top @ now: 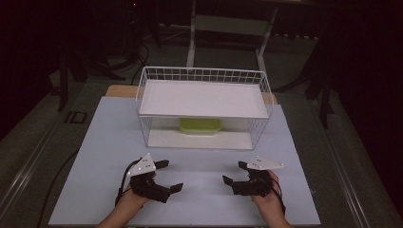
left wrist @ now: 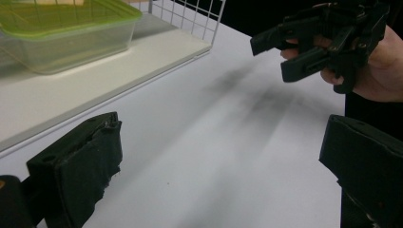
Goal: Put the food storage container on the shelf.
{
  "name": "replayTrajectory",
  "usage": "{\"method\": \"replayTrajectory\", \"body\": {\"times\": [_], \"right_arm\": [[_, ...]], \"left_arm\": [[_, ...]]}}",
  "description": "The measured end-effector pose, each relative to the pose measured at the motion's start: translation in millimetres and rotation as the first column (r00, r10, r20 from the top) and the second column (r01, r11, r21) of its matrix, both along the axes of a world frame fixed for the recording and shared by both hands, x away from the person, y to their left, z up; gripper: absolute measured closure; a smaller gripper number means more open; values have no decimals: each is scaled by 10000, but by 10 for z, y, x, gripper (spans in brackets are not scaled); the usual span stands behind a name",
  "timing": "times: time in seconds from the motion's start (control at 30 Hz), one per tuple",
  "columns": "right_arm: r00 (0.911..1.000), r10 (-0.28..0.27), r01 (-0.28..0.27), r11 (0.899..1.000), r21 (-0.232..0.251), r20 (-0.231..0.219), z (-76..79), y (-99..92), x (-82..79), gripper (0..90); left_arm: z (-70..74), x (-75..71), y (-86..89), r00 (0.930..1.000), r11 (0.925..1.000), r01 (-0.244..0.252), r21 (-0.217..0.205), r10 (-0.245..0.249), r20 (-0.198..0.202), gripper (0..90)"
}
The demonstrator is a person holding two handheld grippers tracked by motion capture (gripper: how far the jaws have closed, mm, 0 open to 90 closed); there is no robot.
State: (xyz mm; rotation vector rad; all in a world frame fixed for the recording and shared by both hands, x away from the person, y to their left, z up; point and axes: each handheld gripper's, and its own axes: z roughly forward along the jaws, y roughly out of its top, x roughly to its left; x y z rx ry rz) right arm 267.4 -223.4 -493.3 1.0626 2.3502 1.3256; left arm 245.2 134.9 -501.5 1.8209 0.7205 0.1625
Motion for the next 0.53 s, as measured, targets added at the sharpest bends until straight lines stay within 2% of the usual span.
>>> {"method": "replayTrajectory", "body": {"times": [0.53], "right_arm": [[9999, 103, -104, 9999, 94, 90, -24, -77, 41, 154]], "left_arm": [[-12, -34, -36, 9990, 9995, 253, 180, -260, 366, 10]]}}
